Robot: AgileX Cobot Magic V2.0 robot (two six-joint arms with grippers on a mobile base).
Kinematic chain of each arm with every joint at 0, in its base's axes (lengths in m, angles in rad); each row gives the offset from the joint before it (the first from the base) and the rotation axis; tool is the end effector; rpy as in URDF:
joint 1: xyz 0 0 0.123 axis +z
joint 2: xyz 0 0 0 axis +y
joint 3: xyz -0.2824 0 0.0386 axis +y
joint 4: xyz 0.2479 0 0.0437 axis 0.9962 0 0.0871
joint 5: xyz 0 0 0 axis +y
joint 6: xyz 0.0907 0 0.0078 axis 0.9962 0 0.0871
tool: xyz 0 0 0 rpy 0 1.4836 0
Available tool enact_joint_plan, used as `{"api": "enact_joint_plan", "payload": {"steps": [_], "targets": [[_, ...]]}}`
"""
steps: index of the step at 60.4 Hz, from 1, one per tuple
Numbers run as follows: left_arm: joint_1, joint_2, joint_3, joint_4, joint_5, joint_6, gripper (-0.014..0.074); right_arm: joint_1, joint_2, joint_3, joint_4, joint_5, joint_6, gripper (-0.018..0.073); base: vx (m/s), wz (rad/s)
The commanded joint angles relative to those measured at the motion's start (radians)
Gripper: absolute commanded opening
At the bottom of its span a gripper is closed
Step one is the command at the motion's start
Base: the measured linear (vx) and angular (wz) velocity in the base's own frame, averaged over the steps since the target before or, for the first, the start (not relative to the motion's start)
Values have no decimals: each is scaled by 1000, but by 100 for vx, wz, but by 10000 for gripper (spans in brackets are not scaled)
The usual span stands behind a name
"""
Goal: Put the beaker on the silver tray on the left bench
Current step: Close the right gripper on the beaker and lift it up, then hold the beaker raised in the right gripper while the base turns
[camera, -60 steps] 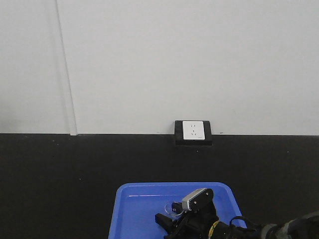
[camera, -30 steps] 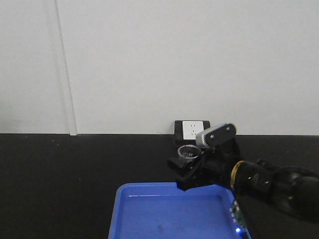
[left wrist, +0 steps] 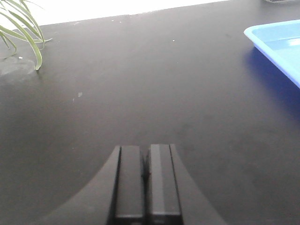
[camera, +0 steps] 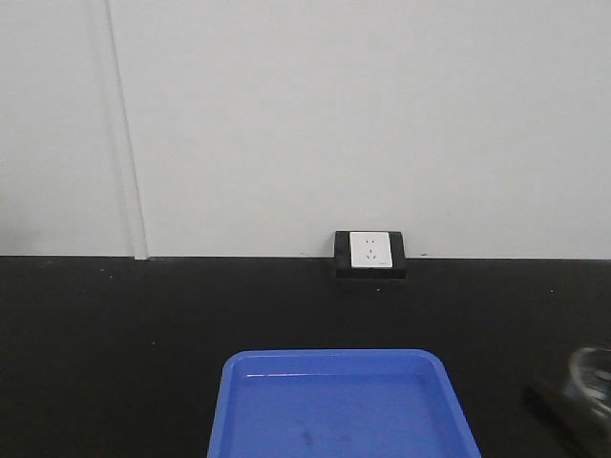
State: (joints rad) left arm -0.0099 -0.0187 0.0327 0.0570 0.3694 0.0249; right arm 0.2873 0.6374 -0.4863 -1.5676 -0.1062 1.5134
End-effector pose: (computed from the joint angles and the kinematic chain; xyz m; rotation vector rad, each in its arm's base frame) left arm 0.0525 0.0014 0.1699 0.0679 1.8657 0.0663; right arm 0.1297 0.0482 0.3222 -0.3589 1.6008 0.2653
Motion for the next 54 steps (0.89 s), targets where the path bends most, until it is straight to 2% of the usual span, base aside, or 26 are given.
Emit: {"api": "enact_joint_plan", "payload": {"steps": [1,14,54], "targets": [[-6,-8,20,-3,-74,-2,1,-1,-163,44,3,131,10,-14,0,0],[-6,-8,20,-3,-74,-2,1,-1,-353,105,4,187,10,-14,0,0],[-6,-8,20,-3,-74,-2,1,-1,-288,105,3,189,3,-11,0,0]]}}
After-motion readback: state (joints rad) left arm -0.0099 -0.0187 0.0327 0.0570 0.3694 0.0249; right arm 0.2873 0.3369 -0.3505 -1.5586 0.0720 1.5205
